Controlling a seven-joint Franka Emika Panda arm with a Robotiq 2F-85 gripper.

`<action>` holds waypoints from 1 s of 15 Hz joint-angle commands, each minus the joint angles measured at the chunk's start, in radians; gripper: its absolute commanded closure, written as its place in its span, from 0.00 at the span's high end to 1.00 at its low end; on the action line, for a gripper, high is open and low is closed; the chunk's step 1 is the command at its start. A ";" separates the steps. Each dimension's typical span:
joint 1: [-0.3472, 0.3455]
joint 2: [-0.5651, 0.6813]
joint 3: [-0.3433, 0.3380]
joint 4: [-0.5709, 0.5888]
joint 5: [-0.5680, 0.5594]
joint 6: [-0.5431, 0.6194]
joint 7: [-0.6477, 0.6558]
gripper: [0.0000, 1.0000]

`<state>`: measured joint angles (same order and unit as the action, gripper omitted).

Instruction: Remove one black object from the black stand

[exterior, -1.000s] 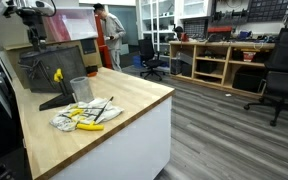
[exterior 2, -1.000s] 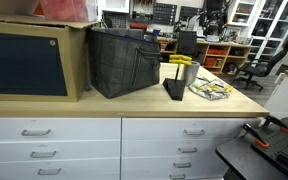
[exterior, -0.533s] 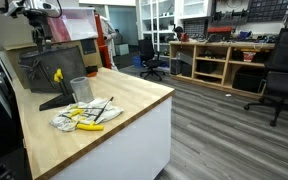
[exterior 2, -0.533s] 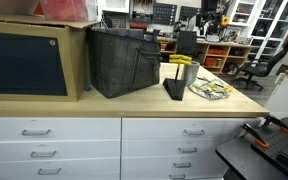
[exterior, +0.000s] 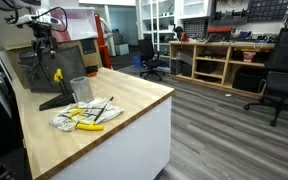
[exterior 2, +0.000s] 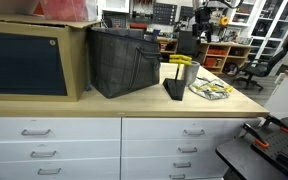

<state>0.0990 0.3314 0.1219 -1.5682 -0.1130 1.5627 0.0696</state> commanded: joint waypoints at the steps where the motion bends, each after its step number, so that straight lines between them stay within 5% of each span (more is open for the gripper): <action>1: 0.039 0.072 0.008 0.088 -0.046 -0.050 -0.148 1.00; 9: 0.057 0.075 -0.004 0.059 -0.058 -0.013 -0.138 1.00; 15: 0.044 0.117 0.021 0.034 -0.085 0.315 -0.330 1.00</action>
<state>0.1555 0.4277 0.1269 -1.5310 -0.2130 1.7751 -0.1636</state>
